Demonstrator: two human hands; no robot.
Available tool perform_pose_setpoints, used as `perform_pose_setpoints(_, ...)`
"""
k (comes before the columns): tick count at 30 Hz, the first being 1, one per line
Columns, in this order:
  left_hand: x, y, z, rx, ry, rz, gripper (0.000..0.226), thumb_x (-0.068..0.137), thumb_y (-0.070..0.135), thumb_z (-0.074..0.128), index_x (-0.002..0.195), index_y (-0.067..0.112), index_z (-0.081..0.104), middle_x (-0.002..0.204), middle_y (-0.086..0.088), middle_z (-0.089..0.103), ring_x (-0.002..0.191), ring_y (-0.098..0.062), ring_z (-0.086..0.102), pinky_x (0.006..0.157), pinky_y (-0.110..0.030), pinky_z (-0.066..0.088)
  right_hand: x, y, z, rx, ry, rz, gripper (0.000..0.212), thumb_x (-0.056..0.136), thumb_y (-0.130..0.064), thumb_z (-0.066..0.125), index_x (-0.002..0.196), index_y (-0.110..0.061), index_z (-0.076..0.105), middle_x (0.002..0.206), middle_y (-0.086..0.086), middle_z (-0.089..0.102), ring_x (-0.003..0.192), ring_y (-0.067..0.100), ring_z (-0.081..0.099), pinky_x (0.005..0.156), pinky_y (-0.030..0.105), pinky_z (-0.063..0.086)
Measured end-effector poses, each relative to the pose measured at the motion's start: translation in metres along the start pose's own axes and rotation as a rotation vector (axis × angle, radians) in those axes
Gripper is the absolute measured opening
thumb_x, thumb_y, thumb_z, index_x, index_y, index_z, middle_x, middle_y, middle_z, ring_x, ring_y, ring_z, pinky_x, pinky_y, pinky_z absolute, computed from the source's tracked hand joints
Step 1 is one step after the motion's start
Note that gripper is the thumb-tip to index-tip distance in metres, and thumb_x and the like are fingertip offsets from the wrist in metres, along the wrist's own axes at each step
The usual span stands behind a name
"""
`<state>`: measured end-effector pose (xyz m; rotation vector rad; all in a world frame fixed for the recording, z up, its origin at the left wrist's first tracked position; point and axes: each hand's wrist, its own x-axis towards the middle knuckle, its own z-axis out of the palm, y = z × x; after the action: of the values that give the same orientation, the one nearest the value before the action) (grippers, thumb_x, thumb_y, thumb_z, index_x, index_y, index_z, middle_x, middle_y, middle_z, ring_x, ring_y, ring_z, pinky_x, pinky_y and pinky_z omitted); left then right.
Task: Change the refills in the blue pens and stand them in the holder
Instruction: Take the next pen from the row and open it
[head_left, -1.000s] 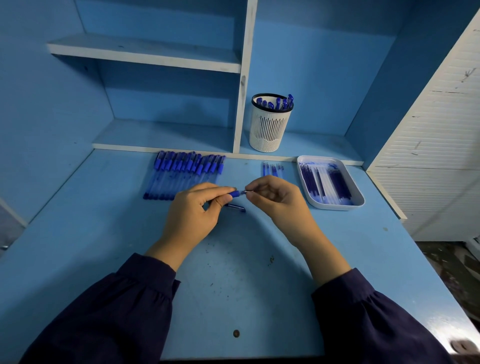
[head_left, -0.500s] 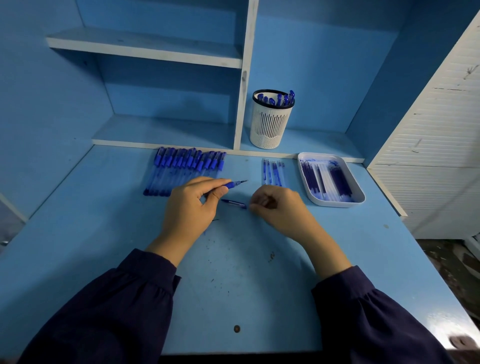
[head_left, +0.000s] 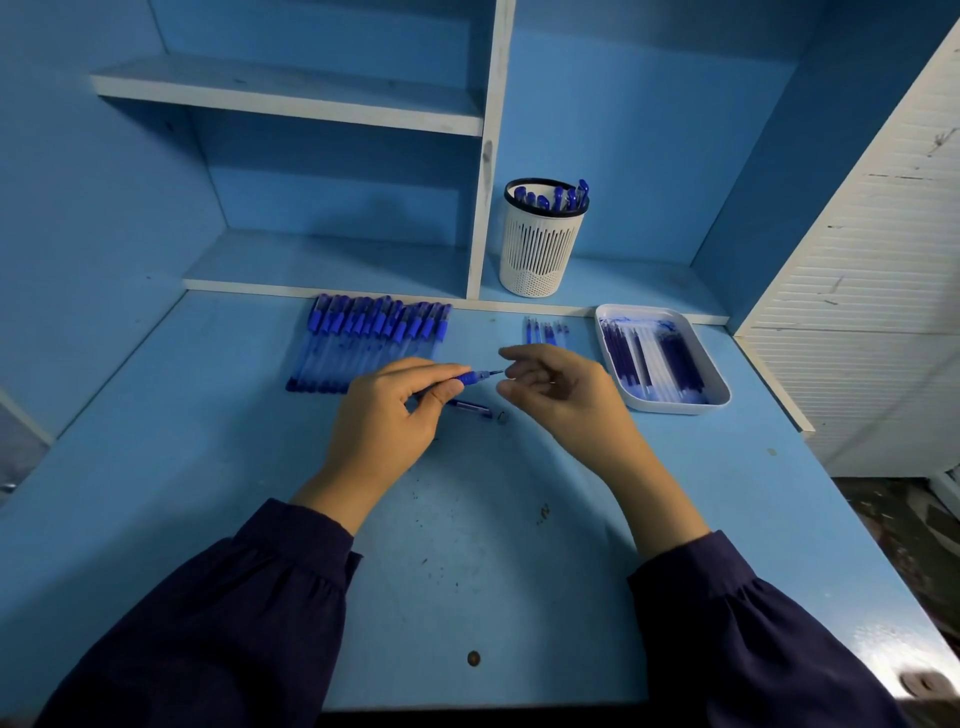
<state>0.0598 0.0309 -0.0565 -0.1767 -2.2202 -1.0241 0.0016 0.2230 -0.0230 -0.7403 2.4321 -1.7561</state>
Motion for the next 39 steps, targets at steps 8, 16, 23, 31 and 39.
perform_pose_setpoints(8,0.001,-0.001,0.001,-0.016,0.000,0.061,0.020,0.090,0.019,0.070,0.109,0.015,0.076,0.094,0.015,0.068,0.076,0.001,0.061,0.059,-0.024,0.051,0.000,-0.002,0.009,-0.024,0.038,-0.095,0.008,0.085,-0.007,0.071,0.091,-0.013,0.072,0.083,-0.001,0.070,0.075,0.012,0.063,0.076,0.020,0.050)
perform_pose_setpoints(16,0.000,0.000,0.001,-0.016,0.054,0.008,0.021,0.091,0.022,0.068,0.109,0.013,0.076,0.090,0.013,0.069,0.067,-0.004,0.058,0.056,-0.013,0.044,0.001,-0.010,-0.005,0.249,0.306,-0.079,0.013,0.091,0.006,0.055,0.098,-0.001,0.065,0.081,0.009,0.069,0.075,0.017,0.066,0.075,0.023,0.053)
perform_pose_setpoints(23,0.000,0.008,0.008,-0.086,0.061,0.034,0.023,0.091,0.017,0.068,0.112,0.009,0.073,0.088,0.002,0.072,0.065,-0.010,0.058,0.055,-0.018,0.045,-0.004,-0.017,0.017,0.380,0.499,-0.087,0.014,0.087,0.004,0.064,0.097,-0.003,0.072,0.095,0.013,0.068,0.082,0.012,0.064,0.076,0.018,0.049)
perform_pose_setpoints(31,-0.002,0.008,0.007,-0.094,0.031,-0.020,0.023,0.093,0.023,0.066,0.113,0.015,0.073,0.095,0.007,0.071,0.071,-0.014,0.061,0.057,-0.024,0.049,0.009,-0.028,-0.002,0.545,0.649,-0.010,0.015,0.088,-0.003,0.066,0.099,-0.011,0.072,0.077,-0.002,0.071,0.075,0.013,0.065,0.075,0.019,0.051)
perform_pose_setpoints(39,0.012,0.005,0.013,-0.021,0.087,0.040,0.026,0.095,0.013,0.059,0.118,0.009,0.069,0.095,0.006,0.063,0.071,-0.002,0.053,0.061,-0.012,0.041,0.050,0.000,-0.033,0.241,0.289,0.172,0.024,0.085,0.002,0.065,0.104,-0.012,0.072,0.099,0.004,0.073,0.086,0.010,0.068,0.081,0.019,0.051)
